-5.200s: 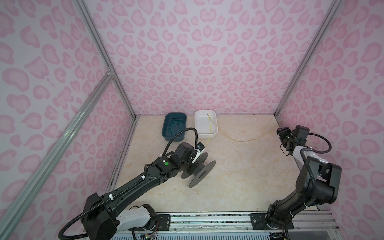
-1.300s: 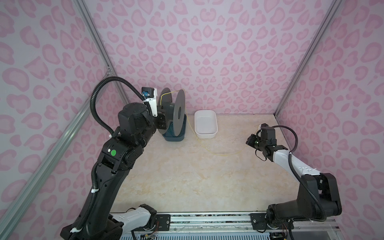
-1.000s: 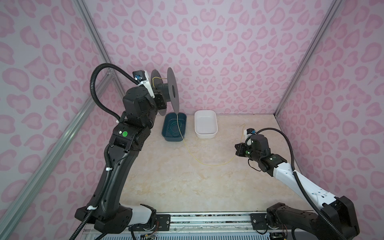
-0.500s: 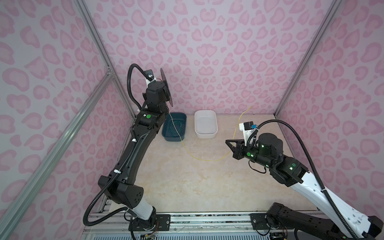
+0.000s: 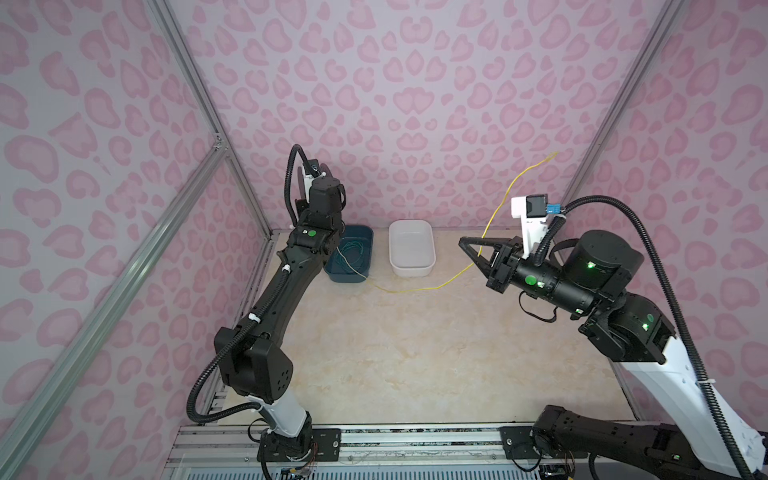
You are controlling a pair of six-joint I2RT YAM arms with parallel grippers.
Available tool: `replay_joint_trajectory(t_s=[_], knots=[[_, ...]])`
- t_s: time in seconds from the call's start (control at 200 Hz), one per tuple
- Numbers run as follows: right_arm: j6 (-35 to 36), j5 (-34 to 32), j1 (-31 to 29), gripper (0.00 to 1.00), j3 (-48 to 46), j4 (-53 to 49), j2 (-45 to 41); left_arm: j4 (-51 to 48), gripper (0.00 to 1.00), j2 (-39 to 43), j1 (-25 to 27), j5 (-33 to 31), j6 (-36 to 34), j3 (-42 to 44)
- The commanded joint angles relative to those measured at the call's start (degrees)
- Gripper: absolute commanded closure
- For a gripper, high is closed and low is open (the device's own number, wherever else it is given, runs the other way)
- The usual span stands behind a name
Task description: Wrap the cables
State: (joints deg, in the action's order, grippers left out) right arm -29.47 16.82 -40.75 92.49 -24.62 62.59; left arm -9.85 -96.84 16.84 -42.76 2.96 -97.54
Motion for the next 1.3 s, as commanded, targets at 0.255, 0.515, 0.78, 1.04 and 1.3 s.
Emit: replay_joint_trajectory(t_s=[0.255,0.515,0.78,1.04,1.3], knots=[[-9.22,13.06,16.37,1.00,12.02,6.53,6.48,9.17,0.96,4.85,-0.47,0.05,-2.56,12.35],[-23.09,21.85,31.74,1.00,17.38,16.92,11.43,11.59,0.96,5.83,-0.48,-1.58,-6.72,15.89],[-25.20,22.74,41.26,1.00,25.72,16.58,17.80,9.26,0.96,10.62,0.66,5.17,-10.43,22.40],[-22.33,20.31,47.23,1.00,31.35,14.90,24.90,-1.59,0.96,20.27,9.72,10.13,-18.44,28.45],[-20.69,18.20,48.94,1.00,36.86,13.19,31.09,-12.55,0.96,30.60,21.67,10.79,-22.28,38.12]])
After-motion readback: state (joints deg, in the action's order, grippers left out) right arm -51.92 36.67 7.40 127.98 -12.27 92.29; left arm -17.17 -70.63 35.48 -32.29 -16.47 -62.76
